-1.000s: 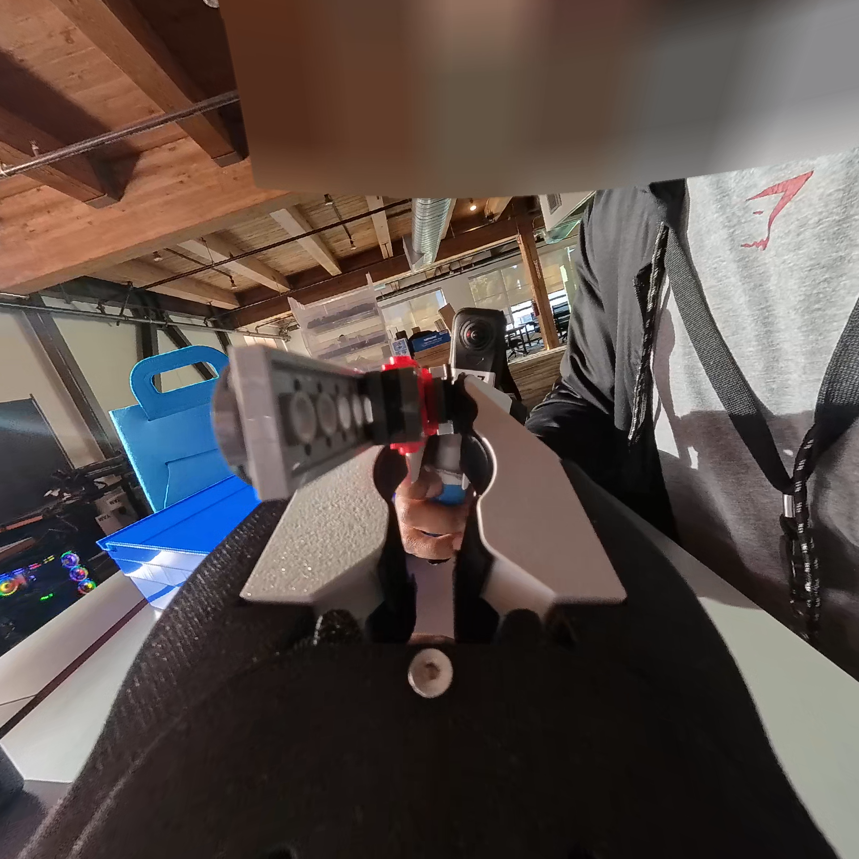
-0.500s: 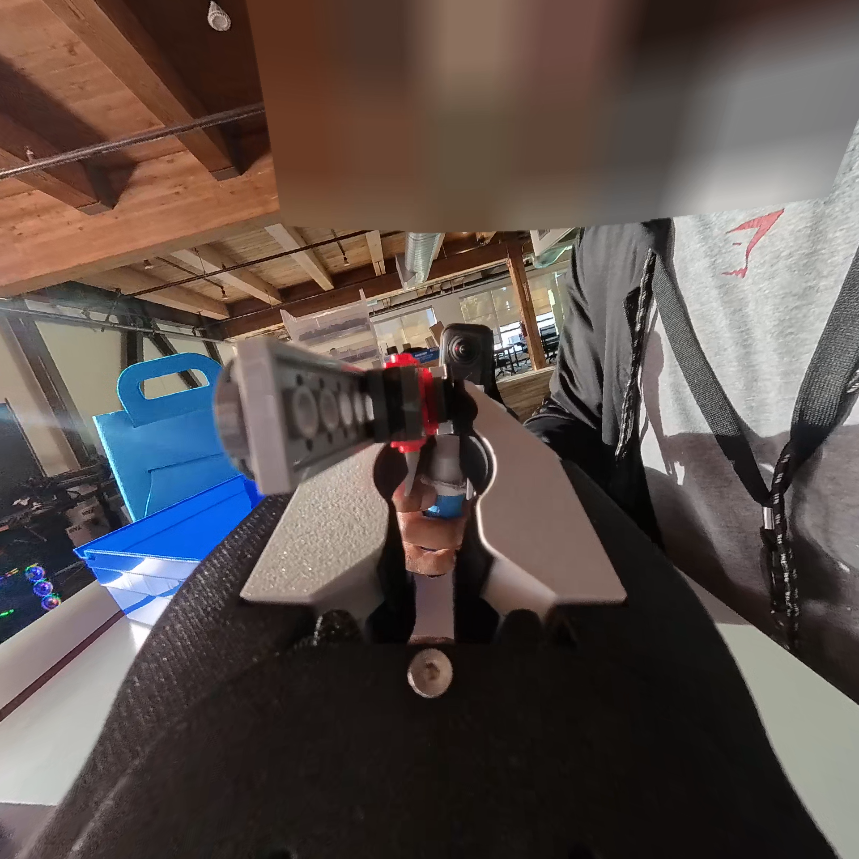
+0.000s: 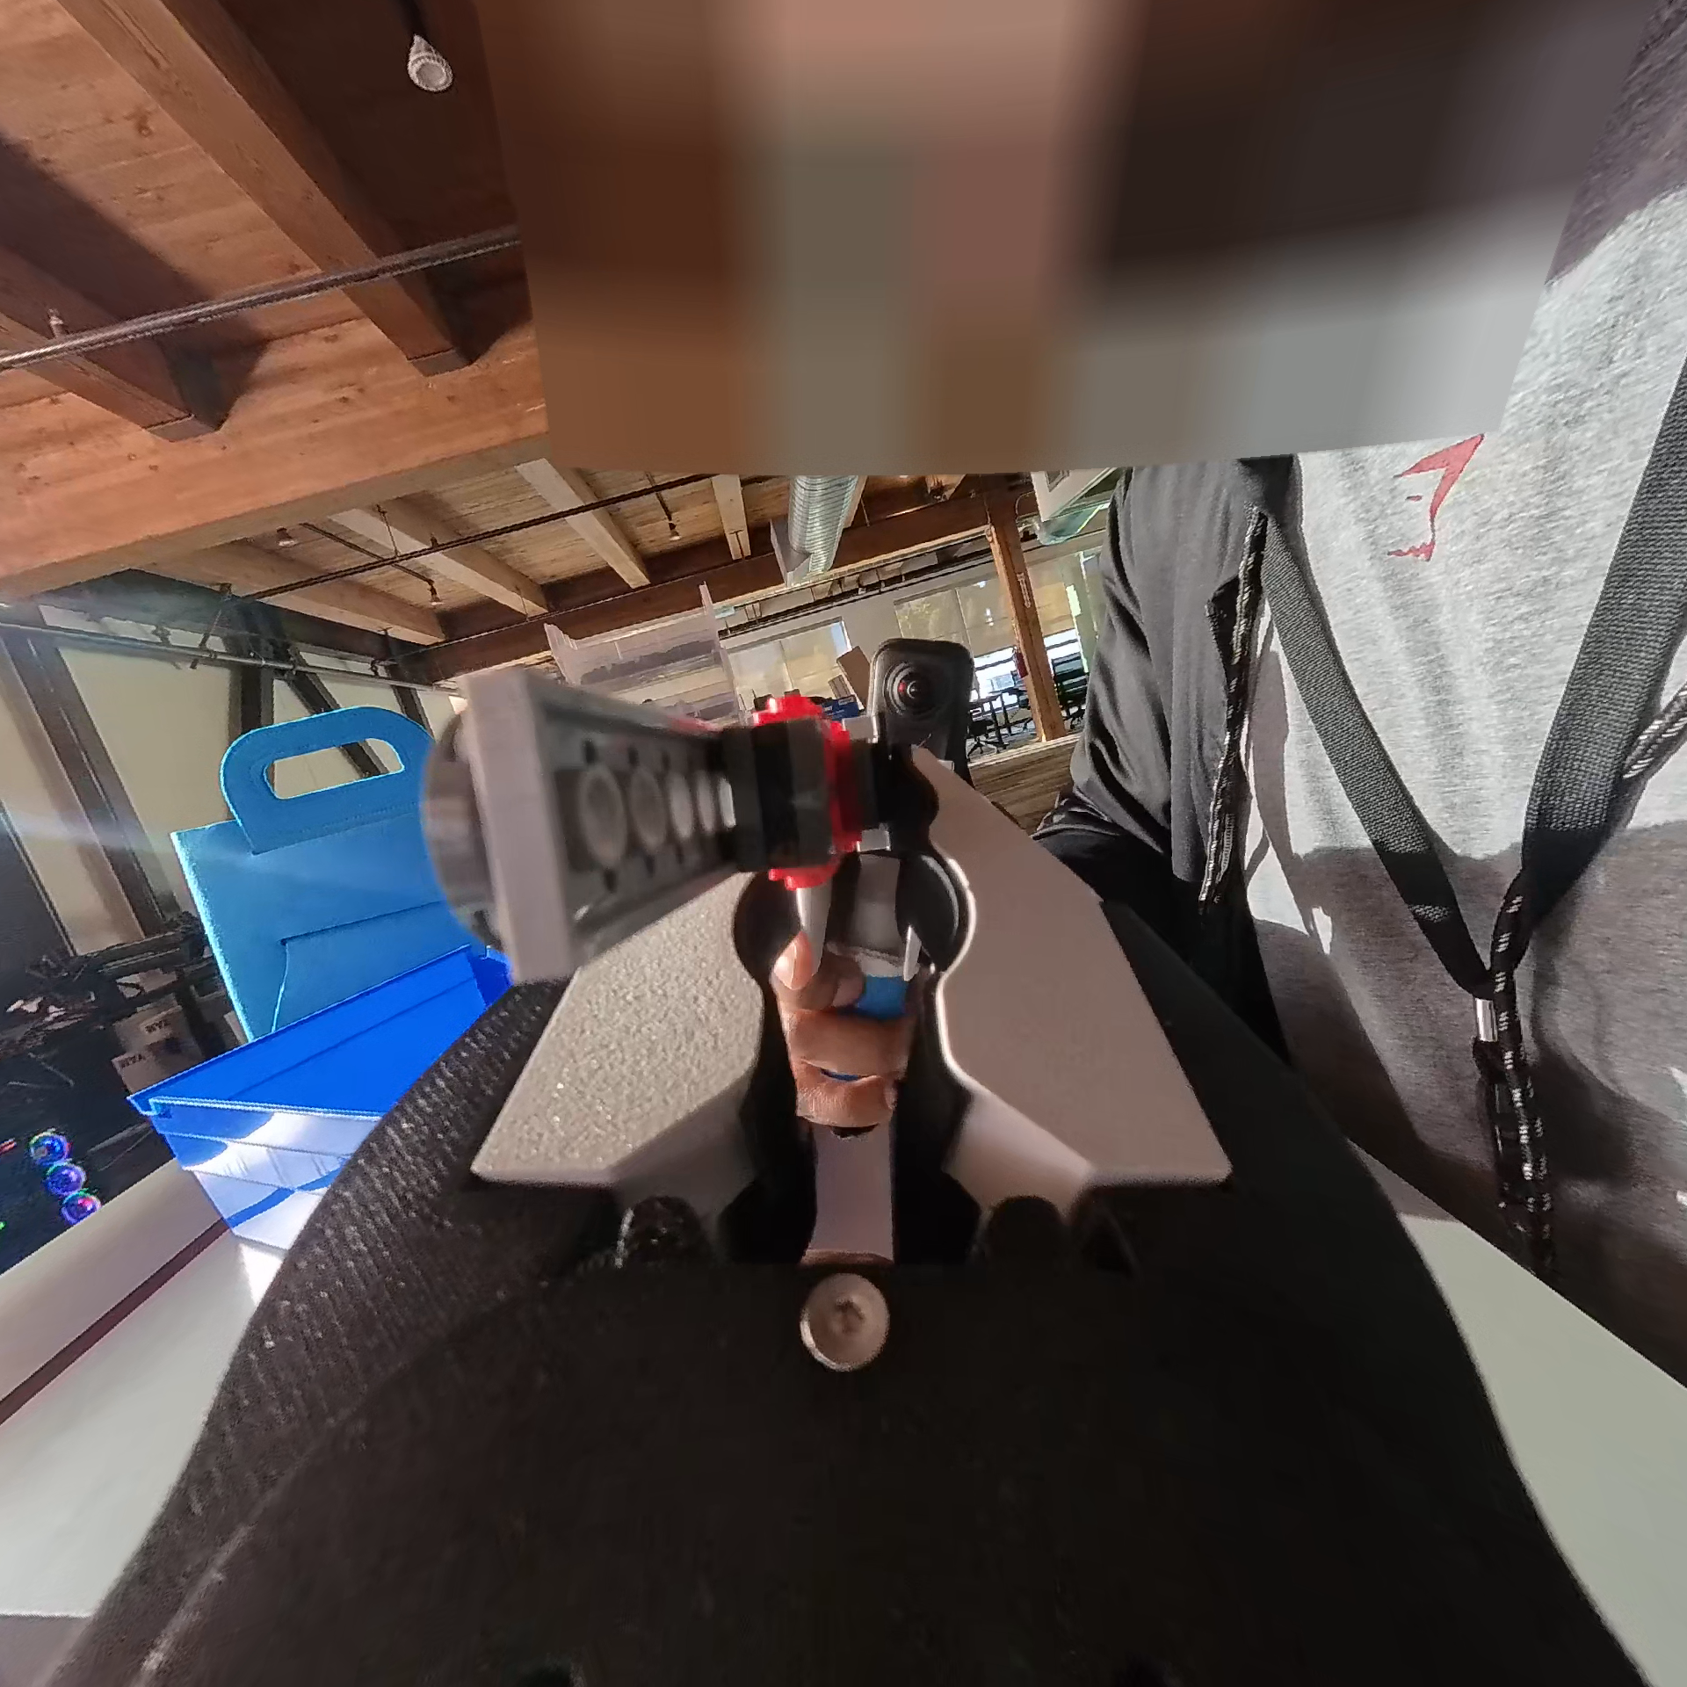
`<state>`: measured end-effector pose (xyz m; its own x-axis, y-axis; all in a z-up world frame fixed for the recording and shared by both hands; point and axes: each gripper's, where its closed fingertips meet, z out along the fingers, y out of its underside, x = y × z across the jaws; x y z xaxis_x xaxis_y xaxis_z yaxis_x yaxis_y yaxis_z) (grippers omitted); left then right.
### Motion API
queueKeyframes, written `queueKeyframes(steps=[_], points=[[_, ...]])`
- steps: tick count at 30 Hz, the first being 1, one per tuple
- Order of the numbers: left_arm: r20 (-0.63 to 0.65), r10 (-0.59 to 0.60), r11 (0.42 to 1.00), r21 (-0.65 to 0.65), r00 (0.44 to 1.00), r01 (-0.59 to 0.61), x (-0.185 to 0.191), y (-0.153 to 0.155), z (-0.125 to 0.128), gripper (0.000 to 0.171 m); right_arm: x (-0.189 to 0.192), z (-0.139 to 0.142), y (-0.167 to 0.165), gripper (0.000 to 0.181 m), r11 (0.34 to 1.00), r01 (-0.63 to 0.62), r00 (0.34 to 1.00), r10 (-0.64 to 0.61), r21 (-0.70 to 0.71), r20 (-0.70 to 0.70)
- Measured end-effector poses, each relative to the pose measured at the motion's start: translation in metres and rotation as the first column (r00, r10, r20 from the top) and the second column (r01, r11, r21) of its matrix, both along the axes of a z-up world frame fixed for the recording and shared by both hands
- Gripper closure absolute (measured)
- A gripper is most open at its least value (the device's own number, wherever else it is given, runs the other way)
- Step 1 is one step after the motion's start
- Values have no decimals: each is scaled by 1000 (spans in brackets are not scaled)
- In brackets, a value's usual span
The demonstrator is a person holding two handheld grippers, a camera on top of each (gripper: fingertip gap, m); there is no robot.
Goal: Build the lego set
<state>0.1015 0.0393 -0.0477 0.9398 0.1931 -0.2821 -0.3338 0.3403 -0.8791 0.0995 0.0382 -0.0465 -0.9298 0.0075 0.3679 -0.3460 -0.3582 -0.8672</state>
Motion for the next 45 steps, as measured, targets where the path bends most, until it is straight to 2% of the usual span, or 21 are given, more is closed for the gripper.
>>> queueKeyframes(steps=[8,10,14,17,20,25,35,45], points=[[10,8,999,-34,1000,-8,-2,-1,-3,153,-2,-2,-1,160,1000,9,1000,-9,0,-8],[9,10,999,-45,1000,-10,-1,-1,-3,153,-8,-1,-1,146,999,42,999,-42,-7,0],[-8,38,994,-103,999,-39,-2,0,-8,153,-13,-7,-4,135,996,65,998,-65,66,-13],[-32,76,977,-198,997,-80,-4,5,-18,153,-11,-16,-7,137,984,84,993,-70,154,-98],[-70,126,949,-281,990,-141,-8,7,-26,153,-16,-28,-8,139,955,155,972,-102,252,-212],[-105,168,906,-375,980,-196,-13,10,-40,153,-20,-45,-8,145,904,203,948,-86,376,-307],[-126,167,874,-441,978,-207,-13,16,-51,153,-18,-63,-8,152,859,238,922,-53,453,-384],[-140,149,882,-428,979,-196,-10,18,-51,154,-16,-64,-7,157,867,217,926,-37,448,-376]])
